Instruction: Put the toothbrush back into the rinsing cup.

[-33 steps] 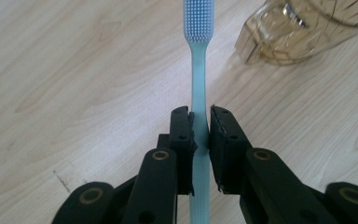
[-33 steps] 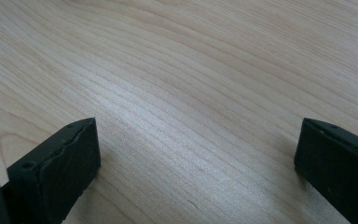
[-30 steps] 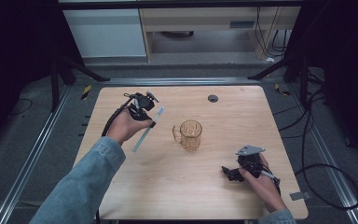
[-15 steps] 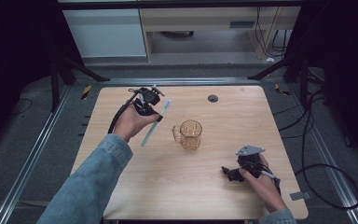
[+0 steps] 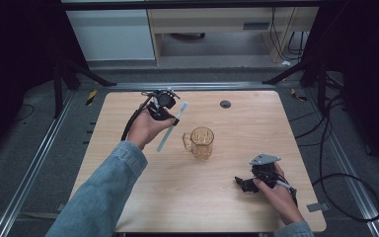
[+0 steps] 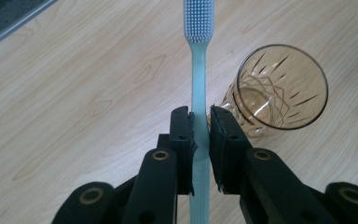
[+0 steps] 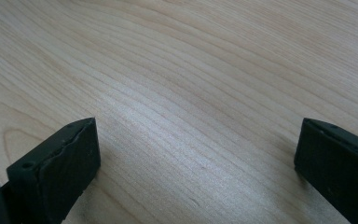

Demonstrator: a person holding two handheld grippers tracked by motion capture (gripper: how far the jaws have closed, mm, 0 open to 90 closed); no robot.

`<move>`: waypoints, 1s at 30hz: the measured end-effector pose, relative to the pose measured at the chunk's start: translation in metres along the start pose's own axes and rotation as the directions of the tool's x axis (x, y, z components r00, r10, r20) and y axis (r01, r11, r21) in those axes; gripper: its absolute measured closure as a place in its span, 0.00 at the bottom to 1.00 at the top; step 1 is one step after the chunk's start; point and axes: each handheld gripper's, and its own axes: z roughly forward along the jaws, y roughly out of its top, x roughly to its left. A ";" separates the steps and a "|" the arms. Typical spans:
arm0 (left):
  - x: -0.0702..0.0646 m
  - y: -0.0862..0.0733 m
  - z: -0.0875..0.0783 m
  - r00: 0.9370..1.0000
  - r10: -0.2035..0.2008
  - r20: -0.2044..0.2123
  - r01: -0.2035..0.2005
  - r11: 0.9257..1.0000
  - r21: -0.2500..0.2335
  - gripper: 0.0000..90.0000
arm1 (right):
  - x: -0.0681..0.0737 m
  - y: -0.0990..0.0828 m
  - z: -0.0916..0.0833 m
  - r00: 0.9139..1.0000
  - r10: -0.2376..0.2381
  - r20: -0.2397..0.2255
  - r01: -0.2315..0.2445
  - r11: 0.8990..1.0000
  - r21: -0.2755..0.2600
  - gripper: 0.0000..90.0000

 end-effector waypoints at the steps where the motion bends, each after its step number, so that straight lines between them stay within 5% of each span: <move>1: -0.001 0.001 -0.001 1.000 0.000 -0.003 0.000 1.000 -0.011 0.88 | 0.000 0.000 0.000 1.000 0.000 0.000 0.000 1.000 0.000 0.01; 7: -0.003 0.005 -0.004 1.000 -0.016 0.000 0.016 0.997 -0.076 0.88 | 0.000 0.000 0.000 1.000 -0.001 -0.001 0.001 1.000 0.002 0.01; 12: -0.001 0.007 -0.011 0.999 -0.033 0.003 0.033 0.987 -0.156 0.88 | 0.000 0.000 0.000 1.000 -0.002 -0.002 0.002 1.000 0.002 0.01; 18: -0.003 0.007 -0.017 0.998 -0.039 -0.045 0.026 0.965 -0.259 0.88 | 0.000 0.000 -0.001 1.000 0.001 -0.002 -0.001 1.000 0.003 0.01; 24: -0.003 0.006 -0.015 0.998 -0.044 -0.048 0.028 0.955 -0.296 0.88 | 0.000 0.000 -0.001 1.000 0.001 -0.003 -0.001 1.000 0.003 0.01; 27: -0.004 0.006 -0.016 0.997 -0.056 -0.051 0.036 0.942 -0.333 0.88 | 0.000 0.000 0.000 1.000 -0.001 -0.002 0.001 1.000 0.002 0.01; 30: -0.008 0.007 -0.020 0.994 -0.040 -0.101 0.001 0.930 -0.368 0.88 | 0.000 0.000 0.000 1.000 -0.012 -0.007 0.012 1.000 0.000 0.01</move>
